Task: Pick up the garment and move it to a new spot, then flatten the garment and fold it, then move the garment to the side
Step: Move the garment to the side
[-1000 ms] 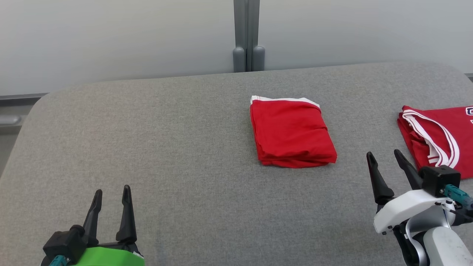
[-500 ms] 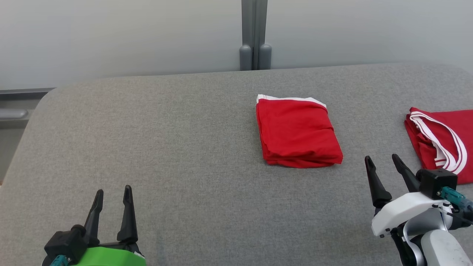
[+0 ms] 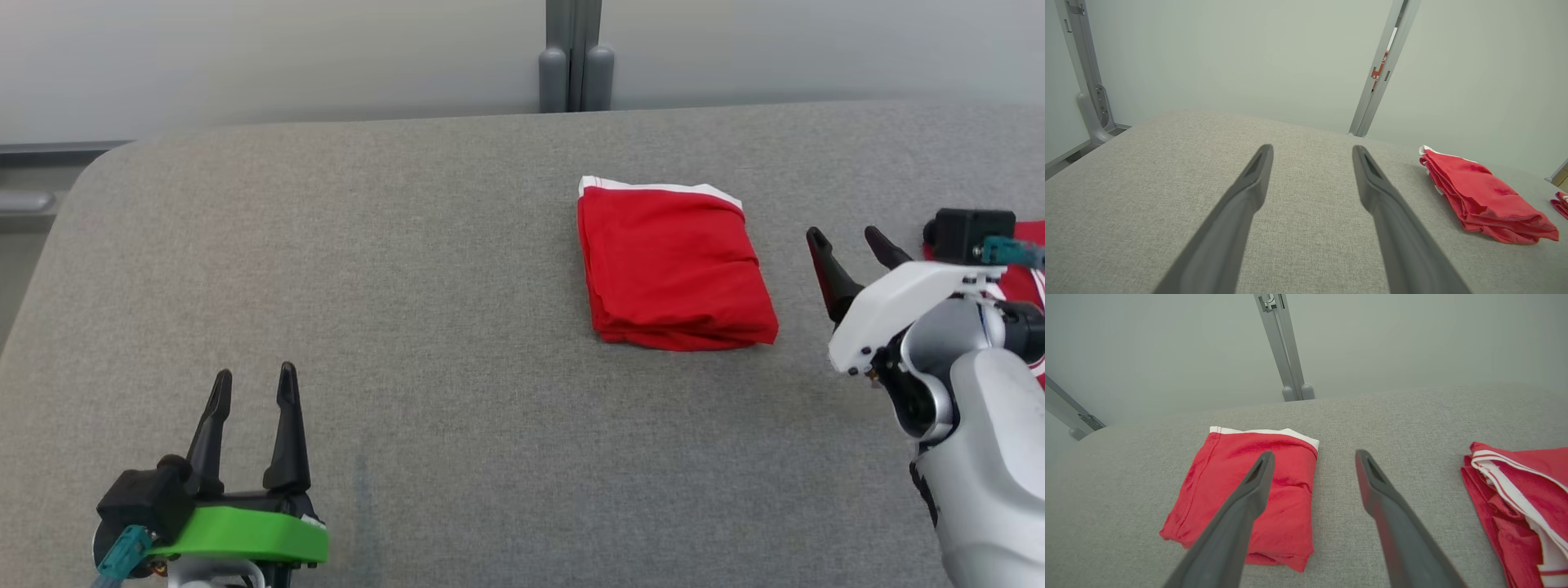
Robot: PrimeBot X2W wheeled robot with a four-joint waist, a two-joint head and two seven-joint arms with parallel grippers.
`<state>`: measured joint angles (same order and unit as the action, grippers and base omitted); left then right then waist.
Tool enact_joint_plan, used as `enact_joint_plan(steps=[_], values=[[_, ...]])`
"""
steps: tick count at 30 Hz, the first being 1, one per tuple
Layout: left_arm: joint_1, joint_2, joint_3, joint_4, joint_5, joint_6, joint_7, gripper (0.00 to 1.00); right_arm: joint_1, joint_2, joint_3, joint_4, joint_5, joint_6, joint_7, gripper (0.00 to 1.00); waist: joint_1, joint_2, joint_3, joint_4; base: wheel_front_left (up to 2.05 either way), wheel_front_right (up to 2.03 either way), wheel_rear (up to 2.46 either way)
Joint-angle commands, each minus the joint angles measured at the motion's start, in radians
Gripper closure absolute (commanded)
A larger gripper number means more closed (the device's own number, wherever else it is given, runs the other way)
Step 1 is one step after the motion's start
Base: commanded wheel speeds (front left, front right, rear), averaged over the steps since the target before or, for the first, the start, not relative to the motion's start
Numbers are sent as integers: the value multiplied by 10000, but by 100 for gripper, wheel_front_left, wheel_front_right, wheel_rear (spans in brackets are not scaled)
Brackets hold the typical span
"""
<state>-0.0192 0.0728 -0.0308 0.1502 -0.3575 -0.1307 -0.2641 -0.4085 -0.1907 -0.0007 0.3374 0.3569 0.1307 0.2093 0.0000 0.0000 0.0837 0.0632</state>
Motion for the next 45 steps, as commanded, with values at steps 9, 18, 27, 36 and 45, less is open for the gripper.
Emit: enact_joint_plan(steps=[9,18,27,36,45], values=[[-849,-57,-339,-240,66,4,6,0,-2256,-50,-467,2986,420,-3,1770,0,0,0,1205,1082,0,0,0],[-1094,-99,-534,-238,50,4,6,0,-3302,302,-818,5455,-343,-3,2330,0,0,0,1579,1563,0,0,0],[-739,-113,-466,-98,61,4,4,0,-3516,27,52,5837,-923,-5,2184,100,0,0,1043,1169,0,0,0],[-227,-95,-313,-168,62,4,4,0,-3763,-1508,2456,3938,-333,-5,3250,100,0,0,433,-22,0,0,0],[-349,-24,-376,-336,149,4,6,0,-3115,-3968,3475,1369,784,-6,4620,100,0,0,624,-1052,0,0,0]])
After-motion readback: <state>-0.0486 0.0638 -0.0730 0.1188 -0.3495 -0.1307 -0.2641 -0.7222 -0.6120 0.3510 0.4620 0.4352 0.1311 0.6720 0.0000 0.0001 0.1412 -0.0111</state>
